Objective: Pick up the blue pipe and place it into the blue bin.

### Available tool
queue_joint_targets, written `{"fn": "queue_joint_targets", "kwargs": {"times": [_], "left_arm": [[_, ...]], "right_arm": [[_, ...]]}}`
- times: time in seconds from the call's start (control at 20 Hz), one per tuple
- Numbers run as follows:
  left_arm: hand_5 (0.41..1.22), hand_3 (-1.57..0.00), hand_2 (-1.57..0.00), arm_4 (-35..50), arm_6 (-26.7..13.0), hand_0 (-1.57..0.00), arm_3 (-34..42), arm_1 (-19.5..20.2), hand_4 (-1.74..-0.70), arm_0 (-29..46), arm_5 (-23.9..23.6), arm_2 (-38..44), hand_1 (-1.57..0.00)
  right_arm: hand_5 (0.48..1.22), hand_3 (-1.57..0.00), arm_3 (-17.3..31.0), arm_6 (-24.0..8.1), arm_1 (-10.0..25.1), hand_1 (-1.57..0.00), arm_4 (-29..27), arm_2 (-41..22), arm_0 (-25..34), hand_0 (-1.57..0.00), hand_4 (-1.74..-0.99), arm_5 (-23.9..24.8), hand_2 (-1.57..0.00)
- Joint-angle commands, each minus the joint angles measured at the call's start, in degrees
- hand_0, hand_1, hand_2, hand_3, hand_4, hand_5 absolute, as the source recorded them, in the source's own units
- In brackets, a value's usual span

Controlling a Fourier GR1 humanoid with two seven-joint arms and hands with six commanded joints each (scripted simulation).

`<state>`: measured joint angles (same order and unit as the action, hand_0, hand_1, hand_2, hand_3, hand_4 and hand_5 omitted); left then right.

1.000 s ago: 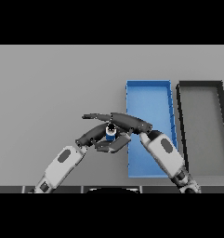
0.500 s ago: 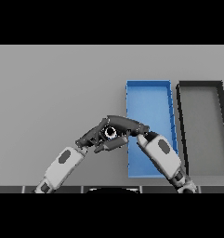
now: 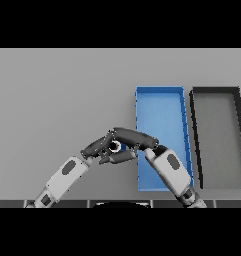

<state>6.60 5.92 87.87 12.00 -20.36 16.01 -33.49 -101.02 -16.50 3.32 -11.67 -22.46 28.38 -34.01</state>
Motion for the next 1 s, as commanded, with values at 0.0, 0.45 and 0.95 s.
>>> {"fn": "queue_joint_targets", "kwargs": {"times": [0.0, 0.45, 0.95], "left_arm": [[1.22, -0.27, -0.65, -0.41, -0.69, -0.78, -0.79, -0.26, -1.25, -1.1, 1.13, 0.1, -0.64], [0.754, -0.03, -0.09, -5.42, -2.19, -0.1, -1.1, 0.19, -0.84, 0.16, 0.71, 0.87, -0.09], [0.572, 0.0, -0.01, -2.9, -7.76, -0.01, 0.02, 0.08, -0.88, 2.14, -0.6, 2.09, -0.01]], "right_arm": [[1.198, -1.55, -0.35, -1.99, -0.63, -1.56, 0.06, -0.02, 0.47, -1.56, -1.481, 0.16, -1.56], [1.218, -1.57, -1.73, -4.1, -3.74, -1.57, -0.05, 2.12, -0.49, -1.57, -1.485, -1.9, -1.57], [1.221, -1.57, -1.97, -11.45, -7.28, -1.57, -10.32, 7.06, 0.05, -1.57, -1.492, -0.75, -1.57]]}}
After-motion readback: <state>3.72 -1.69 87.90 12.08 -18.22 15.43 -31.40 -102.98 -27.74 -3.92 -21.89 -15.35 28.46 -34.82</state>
